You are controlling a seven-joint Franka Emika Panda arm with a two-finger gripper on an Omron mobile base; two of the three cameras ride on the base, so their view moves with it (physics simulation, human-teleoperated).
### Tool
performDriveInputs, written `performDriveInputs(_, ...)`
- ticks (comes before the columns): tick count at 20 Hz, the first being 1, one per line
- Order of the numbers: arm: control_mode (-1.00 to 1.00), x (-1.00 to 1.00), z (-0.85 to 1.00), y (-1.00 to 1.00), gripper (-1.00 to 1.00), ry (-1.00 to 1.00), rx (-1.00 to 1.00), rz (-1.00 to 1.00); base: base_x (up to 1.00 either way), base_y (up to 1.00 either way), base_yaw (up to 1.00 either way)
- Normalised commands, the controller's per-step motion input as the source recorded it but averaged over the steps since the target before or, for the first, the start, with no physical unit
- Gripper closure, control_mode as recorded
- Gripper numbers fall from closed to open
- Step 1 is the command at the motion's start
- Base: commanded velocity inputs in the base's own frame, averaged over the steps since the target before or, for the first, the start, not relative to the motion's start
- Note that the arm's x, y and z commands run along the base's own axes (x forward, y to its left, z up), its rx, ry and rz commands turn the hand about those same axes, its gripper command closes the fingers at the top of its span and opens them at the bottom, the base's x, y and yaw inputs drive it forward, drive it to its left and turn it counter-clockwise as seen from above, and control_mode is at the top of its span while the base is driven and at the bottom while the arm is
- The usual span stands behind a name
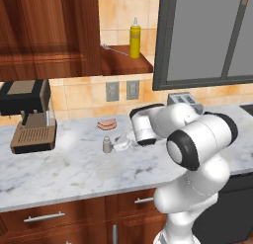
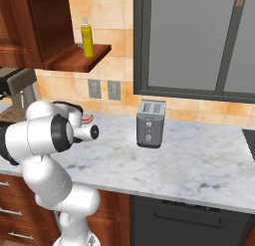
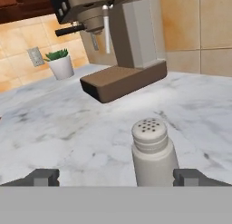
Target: Pick the mustard and shaker from the counter and place them in the cabinet.
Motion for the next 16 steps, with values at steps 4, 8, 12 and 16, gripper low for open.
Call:
performDriveInputs(4,-1.00,0.29,-0.08,0.10,-1.00,0.00,0.00,0.00,0.00,0.00,0.00)
performDriveInputs(8,-1.00,0.28,-0.11,0.03,-1.00,0.00,0.00,0.00,0.00,0.00,0.00)
performDriveInputs(12,-1.00,0.28,-0.15,0.08,-1.00,0.00,-0.01,0.00,0.00,0.00,0.00)
performDriveInputs(16,-1.00,0.24,-0.15,0.12,-1.00,0.00,0.00,0.00,0.00,0.00,0.00)
